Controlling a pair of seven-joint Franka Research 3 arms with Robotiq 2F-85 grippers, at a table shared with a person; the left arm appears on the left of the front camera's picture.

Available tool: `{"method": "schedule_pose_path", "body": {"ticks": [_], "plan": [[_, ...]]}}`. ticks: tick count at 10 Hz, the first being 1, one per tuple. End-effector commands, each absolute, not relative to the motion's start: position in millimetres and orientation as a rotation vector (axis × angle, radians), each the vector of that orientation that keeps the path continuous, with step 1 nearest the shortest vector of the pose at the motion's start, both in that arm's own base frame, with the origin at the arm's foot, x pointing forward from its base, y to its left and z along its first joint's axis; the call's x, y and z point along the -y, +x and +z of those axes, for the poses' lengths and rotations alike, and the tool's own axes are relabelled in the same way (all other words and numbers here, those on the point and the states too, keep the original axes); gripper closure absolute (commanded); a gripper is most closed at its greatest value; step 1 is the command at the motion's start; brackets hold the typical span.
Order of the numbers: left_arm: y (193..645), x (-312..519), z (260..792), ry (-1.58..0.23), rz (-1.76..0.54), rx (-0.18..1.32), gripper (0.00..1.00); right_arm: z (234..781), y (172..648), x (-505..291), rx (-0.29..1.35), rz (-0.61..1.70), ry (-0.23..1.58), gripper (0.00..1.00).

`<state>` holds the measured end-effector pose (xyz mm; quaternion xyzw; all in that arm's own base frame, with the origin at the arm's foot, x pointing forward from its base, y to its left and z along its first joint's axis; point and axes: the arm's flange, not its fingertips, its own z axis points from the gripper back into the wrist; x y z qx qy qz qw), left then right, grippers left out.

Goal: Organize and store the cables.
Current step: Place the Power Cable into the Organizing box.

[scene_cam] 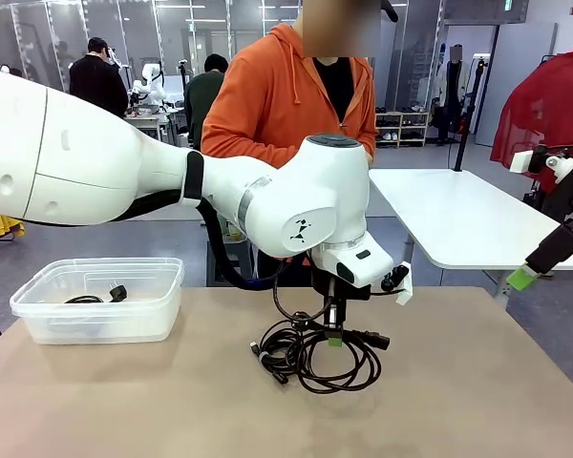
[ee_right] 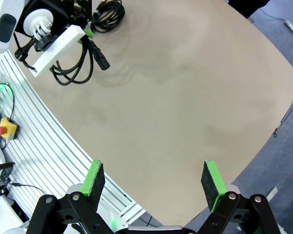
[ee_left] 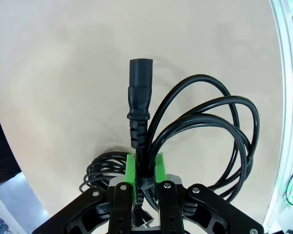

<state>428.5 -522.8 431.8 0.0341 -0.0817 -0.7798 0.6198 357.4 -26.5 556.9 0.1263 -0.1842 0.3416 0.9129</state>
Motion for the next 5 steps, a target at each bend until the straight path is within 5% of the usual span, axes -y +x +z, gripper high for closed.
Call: {"method": "schedule_pose_path", "body": {"ticks": [1,5], "plan": [[430.4,526.7,430.6,0.07,-1.796,0.191,1.0,557.8,356.6,27.3,0.372,0.704,0.249,0.0],[430.4,526.7,430.6,0.07,-1.796,0.191,1.0,557.8,356.6,27.3,0.372,0.704,0.249,0.0]]}}
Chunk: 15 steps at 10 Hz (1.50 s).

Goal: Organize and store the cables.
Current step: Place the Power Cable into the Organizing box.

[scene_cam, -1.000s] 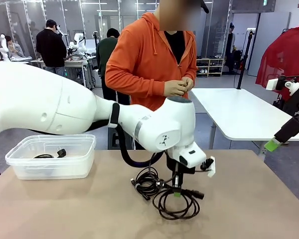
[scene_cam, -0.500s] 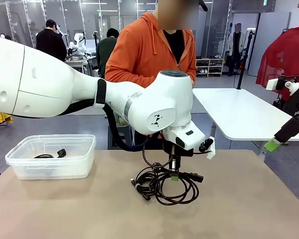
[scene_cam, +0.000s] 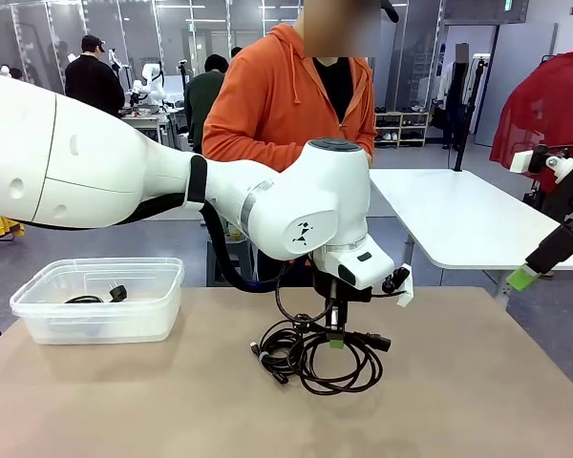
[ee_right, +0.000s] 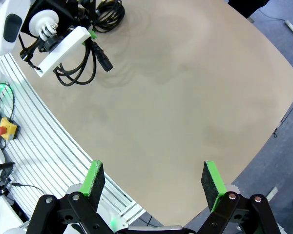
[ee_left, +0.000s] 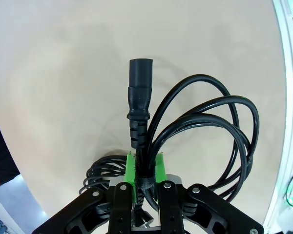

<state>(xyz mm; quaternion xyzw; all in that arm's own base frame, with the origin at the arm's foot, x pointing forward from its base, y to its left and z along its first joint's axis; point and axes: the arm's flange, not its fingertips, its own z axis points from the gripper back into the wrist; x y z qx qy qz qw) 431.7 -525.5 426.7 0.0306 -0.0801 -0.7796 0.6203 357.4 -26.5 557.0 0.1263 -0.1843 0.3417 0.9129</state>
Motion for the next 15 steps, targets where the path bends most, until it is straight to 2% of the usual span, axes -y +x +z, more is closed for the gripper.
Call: {"method": "schedule_pose_path", "body": {"ticks": [1,2,5,9,12,15], "plan": [[430,527,431,0.07,-1.796,0.191,1.0,558,357,27,0.372,0.704,0.249,0.0],[432,525,427,0.07,-1.792,0.184,0.83,558,357,27,0.372,0.704,0.249,0.0],[445,461,468,0.067,-1.8,0.227,0.83,558,357,27,0.372,0.704,0.249,0.0],[441,354,485,0.106,-1.764,0.26,0.83,558,357,27,0.372,0.704,0.249,0.0],[452,262,502,0.17,-1.501,0.322,0.83,558,357,27,0.372,0.704,0.249,0.0],[489,202,518,0.209,-1.26,0.359,0.83,558,357,27,0.372,0.704,0.249,0.0]]}}
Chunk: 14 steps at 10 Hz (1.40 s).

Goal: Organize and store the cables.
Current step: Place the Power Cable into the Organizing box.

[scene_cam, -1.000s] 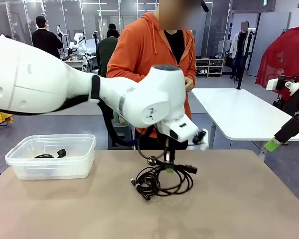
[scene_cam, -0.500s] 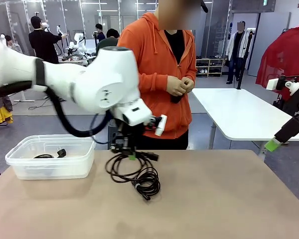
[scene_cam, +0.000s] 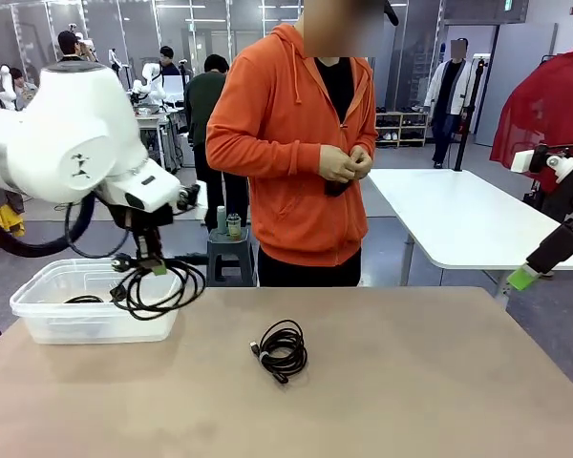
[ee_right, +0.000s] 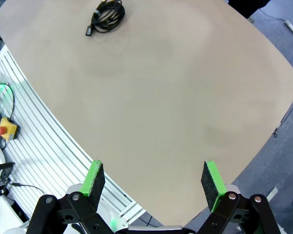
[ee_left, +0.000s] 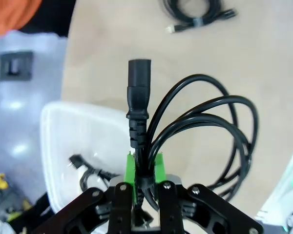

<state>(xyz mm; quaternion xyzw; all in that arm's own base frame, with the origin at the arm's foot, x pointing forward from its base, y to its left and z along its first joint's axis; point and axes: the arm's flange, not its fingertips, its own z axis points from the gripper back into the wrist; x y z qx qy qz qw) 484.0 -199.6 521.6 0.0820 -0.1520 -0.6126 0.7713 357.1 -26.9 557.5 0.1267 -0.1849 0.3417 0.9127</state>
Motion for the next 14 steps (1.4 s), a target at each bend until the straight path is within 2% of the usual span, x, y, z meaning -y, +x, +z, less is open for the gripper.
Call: {"method": "schedule_pose_path", "body": {"ticks": [1,3,5,6,10,13,14], "plan": [[500,185,519,0.209,-1.204,0.365,0.83,558,357,27,0.372,0.704,0.249,0.0],[513,163,513,0.237,-1.167,0.337,0.83,558,357,27,0.372,0.704,0.249,0.0],[514,163,515,0.273,-1.217,0.4,0.83,558,357,27,0.372,0.704,0.249,0.0],[512,153,510,0.207,-1.176,0.331,0.83,558,357,27,0.372,0.704,0.249,0.0],[513,155,508,0.222,-1.19,0.335,0.83,558,357,27,0.372,0.704,0.249,0.0],[545,109,519,0.321,-1.244,0.307,0.83,558,357,27,0.372,0.704,0.249,0.0],[562,87,520,0.347,-1.191,0.302,0.83,558,357,27,0.372,0.704,0.249,0.0]]}}
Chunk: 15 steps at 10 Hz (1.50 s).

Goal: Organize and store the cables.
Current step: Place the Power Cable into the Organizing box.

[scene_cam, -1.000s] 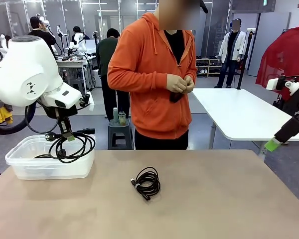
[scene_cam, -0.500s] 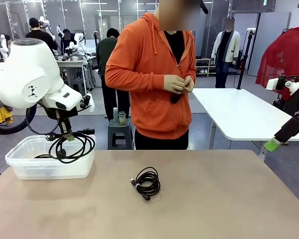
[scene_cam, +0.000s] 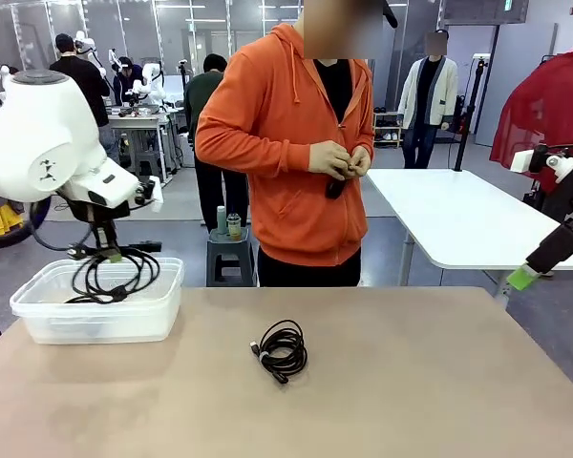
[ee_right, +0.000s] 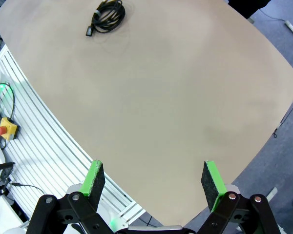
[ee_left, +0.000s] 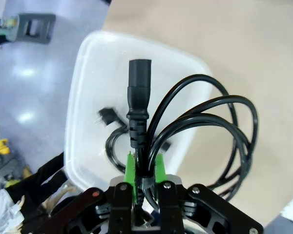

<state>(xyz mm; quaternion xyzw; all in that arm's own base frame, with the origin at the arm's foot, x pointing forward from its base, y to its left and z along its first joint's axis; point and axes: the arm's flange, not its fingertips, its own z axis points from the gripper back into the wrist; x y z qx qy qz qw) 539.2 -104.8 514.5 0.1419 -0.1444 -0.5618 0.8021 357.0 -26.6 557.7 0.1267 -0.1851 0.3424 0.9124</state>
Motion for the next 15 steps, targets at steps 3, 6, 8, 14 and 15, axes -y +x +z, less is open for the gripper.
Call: {"method": "schedule_pose_path", "body": {"ticks": [3,6,8,14,15], "plan": [[606,34,499,0.355,-1.211,0.322,0.83,558,357,27,0.372,0.704,0.249,0.0],[622,3,486,0.27,-1.276,0.333,0.83,558,357,27,0.372,0.704,0.249,0.0],[636,-12,468,0.286,-1.279,0.306,0.83,558,357,27,0.372,0.704,0.249,0.0],[662,-29,416,0.247,-1.245,0.232,0.83,558,357,27,0.372,0.704,0.249,0.0],[663,-26,409,0.248,-1.255,0.207,0.83,558,357,27,0.372,0.704,0.249,0.0]]}}
